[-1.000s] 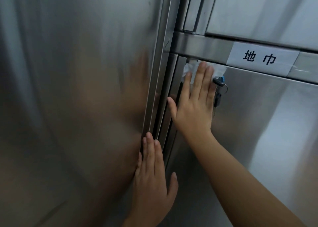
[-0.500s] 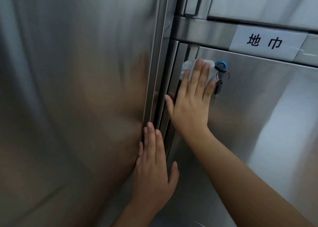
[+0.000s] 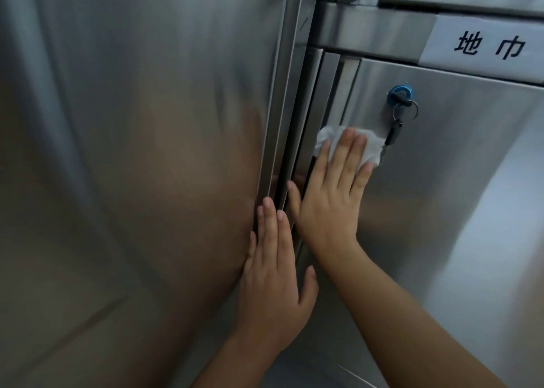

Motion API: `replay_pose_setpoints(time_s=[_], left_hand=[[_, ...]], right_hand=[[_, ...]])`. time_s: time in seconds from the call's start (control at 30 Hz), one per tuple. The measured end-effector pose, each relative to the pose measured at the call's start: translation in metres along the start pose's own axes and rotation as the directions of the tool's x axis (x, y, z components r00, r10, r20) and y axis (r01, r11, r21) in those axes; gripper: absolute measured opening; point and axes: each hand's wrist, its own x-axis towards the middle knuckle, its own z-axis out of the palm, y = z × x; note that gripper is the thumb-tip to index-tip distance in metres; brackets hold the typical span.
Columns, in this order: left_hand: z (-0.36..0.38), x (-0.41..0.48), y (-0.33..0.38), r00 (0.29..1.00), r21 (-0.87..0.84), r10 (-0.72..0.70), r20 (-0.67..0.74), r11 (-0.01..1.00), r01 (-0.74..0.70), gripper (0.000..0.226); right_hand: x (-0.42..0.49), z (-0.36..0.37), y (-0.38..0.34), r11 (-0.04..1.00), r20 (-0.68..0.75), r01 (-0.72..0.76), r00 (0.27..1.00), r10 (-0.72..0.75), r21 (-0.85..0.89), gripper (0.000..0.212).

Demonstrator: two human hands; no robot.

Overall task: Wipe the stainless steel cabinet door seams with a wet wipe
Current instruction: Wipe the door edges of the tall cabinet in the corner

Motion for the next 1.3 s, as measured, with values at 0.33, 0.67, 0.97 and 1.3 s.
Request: replay_pose_setpoints(time_s=[0.33, 0.67, 0.97, 1.3], left_hand=[[0.013, -0.021, -0.009, 1.000, -0.036, -0.017, 0.005, 0.999, 0.017, 0.077], [0.032, -0.063, -0.028, 0.995, -0.075, -0.022, 0.095, 0.997, 0.029, 0.074], [0.035, -0.083, -0.041, 0.988, -0.095, -0.021, 0.156, 0.995, 0.036, 0.074], [0.038, -0.087, -0.043, 0.985, -0.123, -0.035, 0.167, 0.991, 0.056, 0.075]], right_hand=[[-0.101, 0.024, -0.018, 0.994, 0.111, 0.100, 0.988, -0.103, 0.035, 0.059], [-0.087, 0.020, -0.020, 0.994, 0.094, 0.009, 0.995, -0.019, 0.108, 0.068], [-0.156, 0.031, -0.031, 0.982, 0.217, 0.019, 0.974, -0.061, 0.190, 0.075], [-0.130, 0.032, -0.035, 0.979, 0.169, -0.067, 0.985, 0.035, 0.191, 0.064]])
